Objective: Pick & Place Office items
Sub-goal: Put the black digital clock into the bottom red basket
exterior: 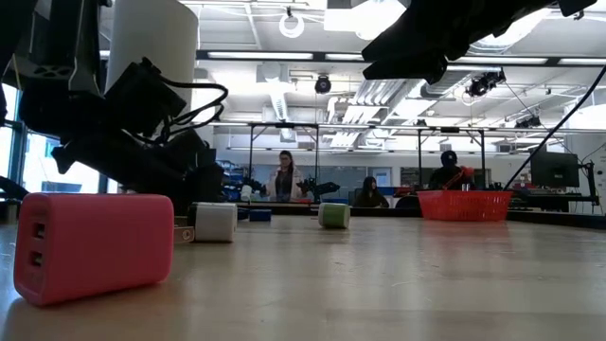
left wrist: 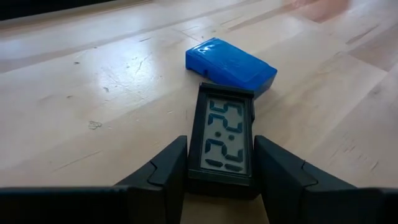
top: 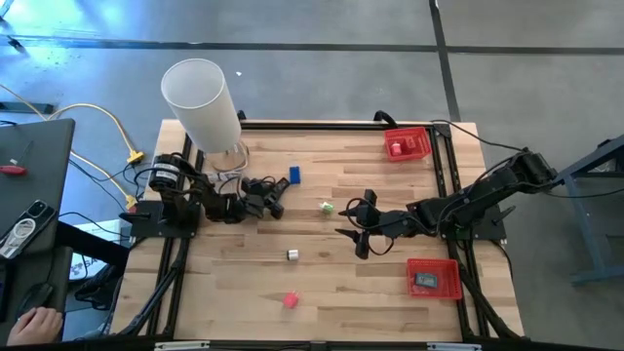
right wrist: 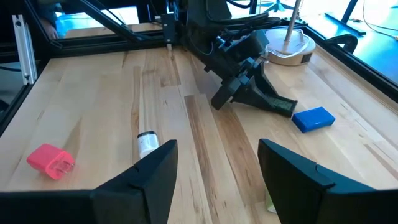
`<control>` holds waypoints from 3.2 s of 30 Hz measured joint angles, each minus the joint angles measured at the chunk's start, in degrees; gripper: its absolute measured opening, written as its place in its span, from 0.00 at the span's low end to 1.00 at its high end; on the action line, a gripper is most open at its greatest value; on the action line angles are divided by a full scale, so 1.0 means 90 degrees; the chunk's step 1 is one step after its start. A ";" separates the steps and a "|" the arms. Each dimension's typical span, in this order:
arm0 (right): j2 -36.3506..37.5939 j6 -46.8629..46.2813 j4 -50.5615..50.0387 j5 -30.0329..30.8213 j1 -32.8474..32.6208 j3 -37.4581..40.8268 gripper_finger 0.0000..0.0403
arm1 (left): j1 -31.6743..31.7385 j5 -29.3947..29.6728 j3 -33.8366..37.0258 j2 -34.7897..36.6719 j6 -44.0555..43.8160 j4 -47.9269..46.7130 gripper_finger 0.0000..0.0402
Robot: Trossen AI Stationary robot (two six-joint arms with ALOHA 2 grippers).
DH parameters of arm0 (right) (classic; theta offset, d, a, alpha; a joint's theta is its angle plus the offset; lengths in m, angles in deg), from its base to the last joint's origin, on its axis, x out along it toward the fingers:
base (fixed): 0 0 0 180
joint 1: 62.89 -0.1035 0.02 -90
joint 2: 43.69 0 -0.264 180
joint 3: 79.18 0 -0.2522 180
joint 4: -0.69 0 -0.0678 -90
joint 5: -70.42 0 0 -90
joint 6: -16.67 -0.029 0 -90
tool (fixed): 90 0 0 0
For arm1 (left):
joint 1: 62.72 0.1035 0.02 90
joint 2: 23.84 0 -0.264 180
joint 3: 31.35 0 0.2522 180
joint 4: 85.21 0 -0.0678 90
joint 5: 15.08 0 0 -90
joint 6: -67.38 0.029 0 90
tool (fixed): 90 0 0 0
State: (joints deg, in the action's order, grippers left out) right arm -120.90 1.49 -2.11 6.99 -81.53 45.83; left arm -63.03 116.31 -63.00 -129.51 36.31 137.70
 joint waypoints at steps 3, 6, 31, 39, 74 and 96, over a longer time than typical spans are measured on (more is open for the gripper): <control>0.0000 0.0000 0.0000 0.0000 0.0000 0.0000 0.53 | -0.0131 0.0032 0.0000 0.0000 0.0192 0.0021 0.36; 0.0000 0.0000 0.0000 0.0000 0.0000 0.0000 0.53 | -0.0355 0.0032 0.0000 0.0000 0.0462 0.0113 0.36; 0.0000 0.0024 0.0200 -0.0281 0.0000 -0.0002 0.53 | -0.1853 0.0427 -0.0516 0.1575 0.2428 0.1665 0.36; 0.0000 0.0025 0.0184 -0.0292 0.0000 -0.0002 0.53 | -0.2132 0.0030 -0.0987 0.1642 0.2472 0.1542 0.36; -0.0005 0.1180 0.1612 -0.0947 0.0207 -0.0002 0.53 | -0.2397 -0.0826 -0.1960 0.1206 0.2475 0.0888 0.36; -0.0007 0.1838 0.1525 -0.1145 0.0260 -0.0002 0.79 | -0.2221 -0.1243 -0.2052 0.1149 0.2277 0.0819 0.36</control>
State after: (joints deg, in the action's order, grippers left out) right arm -120.96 18.03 11.62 -3.32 -79.19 45.81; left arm -83.01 105.11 -81.47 -119.17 56.80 145.07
